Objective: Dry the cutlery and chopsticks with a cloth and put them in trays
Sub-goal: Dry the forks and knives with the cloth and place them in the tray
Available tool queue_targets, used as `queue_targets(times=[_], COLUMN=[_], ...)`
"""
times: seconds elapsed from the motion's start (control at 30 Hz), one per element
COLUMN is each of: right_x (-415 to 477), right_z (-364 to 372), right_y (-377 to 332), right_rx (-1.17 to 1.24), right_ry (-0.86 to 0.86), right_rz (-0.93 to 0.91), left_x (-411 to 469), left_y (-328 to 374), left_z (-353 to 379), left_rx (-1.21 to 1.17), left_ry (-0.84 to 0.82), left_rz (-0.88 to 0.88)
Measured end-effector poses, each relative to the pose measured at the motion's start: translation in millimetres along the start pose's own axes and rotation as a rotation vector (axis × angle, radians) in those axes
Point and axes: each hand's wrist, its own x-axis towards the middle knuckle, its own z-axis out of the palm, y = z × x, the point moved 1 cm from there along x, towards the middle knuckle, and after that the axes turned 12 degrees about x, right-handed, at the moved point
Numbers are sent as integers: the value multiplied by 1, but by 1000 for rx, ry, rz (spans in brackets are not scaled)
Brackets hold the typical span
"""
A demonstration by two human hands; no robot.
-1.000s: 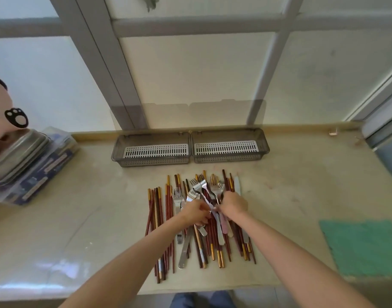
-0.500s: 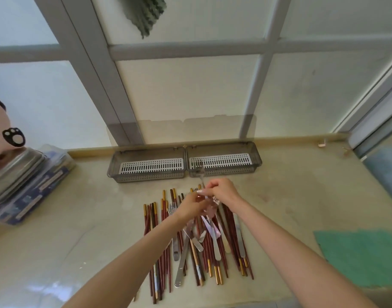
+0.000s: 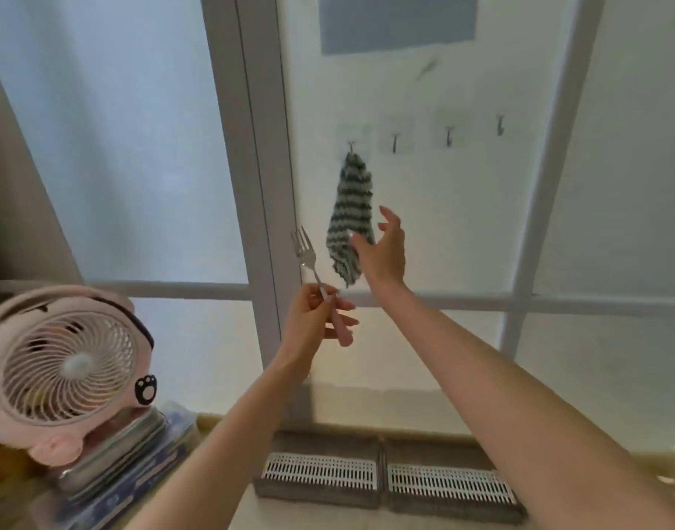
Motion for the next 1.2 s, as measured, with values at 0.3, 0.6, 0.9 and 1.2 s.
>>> queue_targets(times=[0.3,0.6,0.9,1.2], right_x=[68,9,-82,-160], right_z=[33,20,-54,-111], right_y=[-72,-102,-27,78], right_rx=[-30,-154,531,411], right_ry=[217,-258,-184,-270], right_rz=[-249,-318,436,787], left_x=[9,-10,-64,-105], left_y=[33,41,-30,-98], left_z=[-37,-46,-21,23], left_rx=[15,-5,-148,-116], left_ry=[32,197,-23,-336], left_rz=[72,57,-171,-287])
